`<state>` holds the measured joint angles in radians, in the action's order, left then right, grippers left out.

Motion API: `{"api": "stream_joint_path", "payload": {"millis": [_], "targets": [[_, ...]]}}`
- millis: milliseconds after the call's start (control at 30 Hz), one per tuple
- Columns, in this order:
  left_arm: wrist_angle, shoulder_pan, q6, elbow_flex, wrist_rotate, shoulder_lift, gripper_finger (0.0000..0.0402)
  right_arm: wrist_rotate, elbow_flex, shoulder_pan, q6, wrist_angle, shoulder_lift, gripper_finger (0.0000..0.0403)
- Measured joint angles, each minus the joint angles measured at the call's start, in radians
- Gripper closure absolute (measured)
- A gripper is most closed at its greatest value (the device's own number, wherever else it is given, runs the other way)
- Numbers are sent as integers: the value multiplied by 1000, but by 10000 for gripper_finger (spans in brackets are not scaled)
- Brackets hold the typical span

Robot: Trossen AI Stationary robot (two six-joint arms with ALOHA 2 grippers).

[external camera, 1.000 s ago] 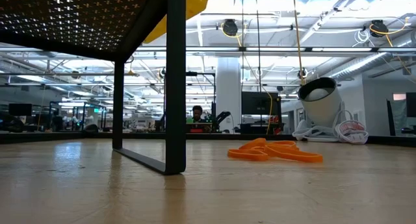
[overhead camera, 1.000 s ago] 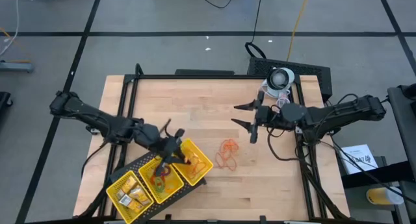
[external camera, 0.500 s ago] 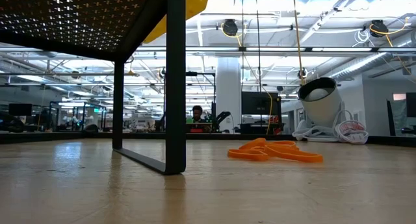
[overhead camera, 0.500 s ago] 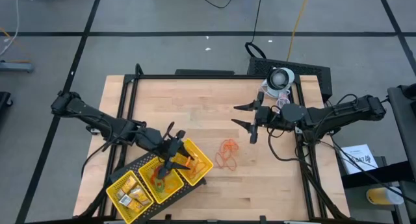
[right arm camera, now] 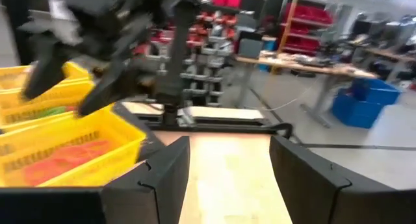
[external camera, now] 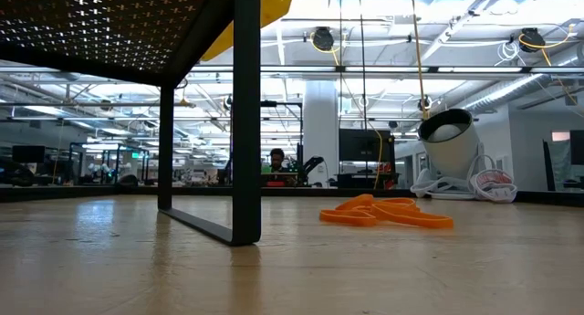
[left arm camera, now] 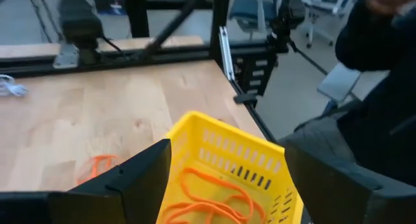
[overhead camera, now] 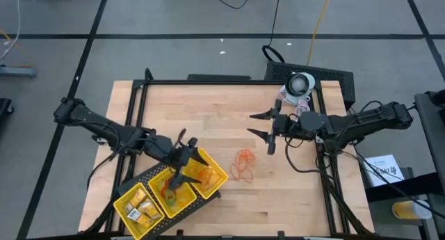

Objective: Pick & Place Office Desk Supplies
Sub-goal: Put the orange rubber band into the right yellow bin on the shelf

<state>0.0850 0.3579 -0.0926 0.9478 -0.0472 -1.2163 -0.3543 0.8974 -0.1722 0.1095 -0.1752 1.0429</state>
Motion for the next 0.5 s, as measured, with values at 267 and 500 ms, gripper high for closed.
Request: {"api": "stream_joint_path", "payload": {"millis": [267, 500], "targets": [[34, -34, 16, -33, 11, 171, 102, 204, -11, 0, -159, 39, 37, 199], [-197, -48, 2, -259, 114, 281, 121, 224, -167, 3, -249, -1, 99, 200]]}}
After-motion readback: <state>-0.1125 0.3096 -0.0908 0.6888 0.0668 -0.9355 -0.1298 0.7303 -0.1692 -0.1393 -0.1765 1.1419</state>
